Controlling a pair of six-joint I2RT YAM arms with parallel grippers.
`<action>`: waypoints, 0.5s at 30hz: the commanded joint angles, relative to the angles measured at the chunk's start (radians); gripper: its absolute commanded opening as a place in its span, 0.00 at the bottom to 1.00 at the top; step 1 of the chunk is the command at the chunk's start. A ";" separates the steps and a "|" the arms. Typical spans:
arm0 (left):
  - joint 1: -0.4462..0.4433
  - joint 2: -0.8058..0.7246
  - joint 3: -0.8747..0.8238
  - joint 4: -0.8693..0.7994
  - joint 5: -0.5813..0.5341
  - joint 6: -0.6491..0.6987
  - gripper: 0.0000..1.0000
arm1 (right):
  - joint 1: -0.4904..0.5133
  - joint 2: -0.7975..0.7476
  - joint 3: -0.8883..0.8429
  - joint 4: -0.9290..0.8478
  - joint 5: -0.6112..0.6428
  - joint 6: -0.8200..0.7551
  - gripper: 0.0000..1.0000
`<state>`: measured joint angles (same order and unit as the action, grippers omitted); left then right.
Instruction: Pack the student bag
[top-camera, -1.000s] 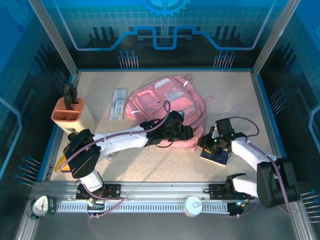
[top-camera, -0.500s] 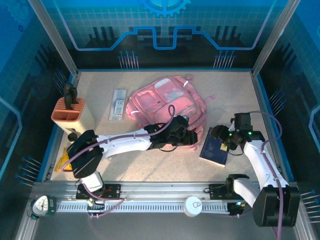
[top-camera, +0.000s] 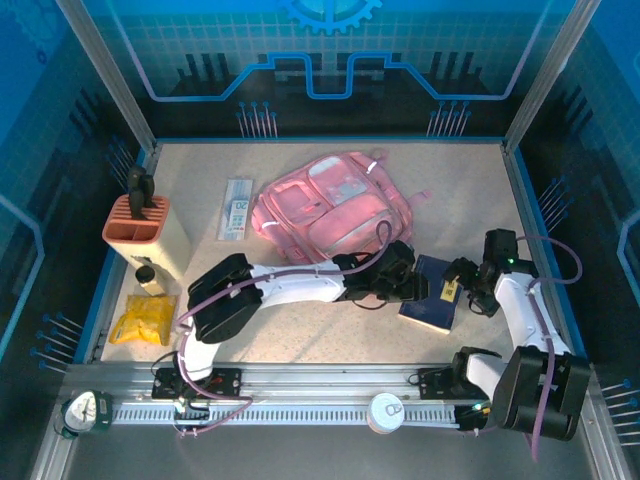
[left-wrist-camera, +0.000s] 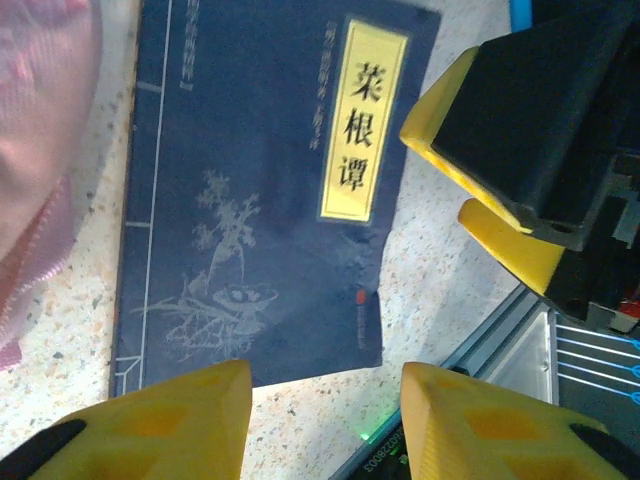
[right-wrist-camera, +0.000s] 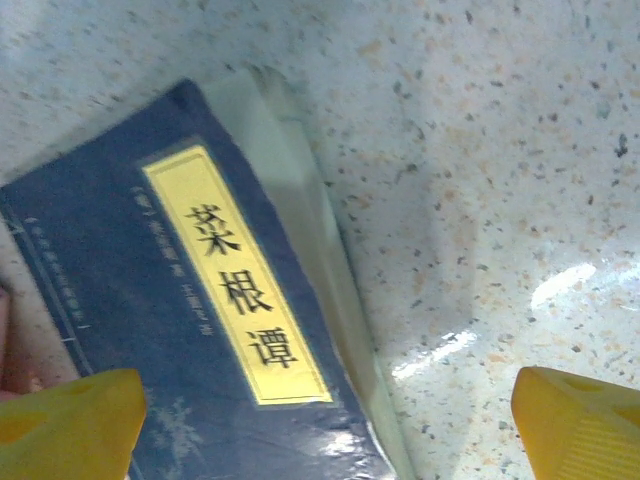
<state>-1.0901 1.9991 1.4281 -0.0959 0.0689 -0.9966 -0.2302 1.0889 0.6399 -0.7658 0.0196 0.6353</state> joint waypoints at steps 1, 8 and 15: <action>-0.005 0.046 0.049 0.003 0.012 -0.027 0.44 | -0.012 0.031 -0.029 -0.003 0.004 0.015 0.96; -0.005 0.103 0.074 -0.030 -0.020 -0.026 0.44 | -0.002 0.057 -0.077 0.037 -0.105 0.027 0.97; 0.031 0.102 0.043 -0.087 -0.072 -0.007 0.40 | 0.051 0.042 -0.068 0.019 -0.204 0.049 0.95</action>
<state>-1.0840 2.0975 1.4696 -0.1368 0.0330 -1.0183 -0.2043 1.1431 0.5690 -0.7326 -0.1215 0.6609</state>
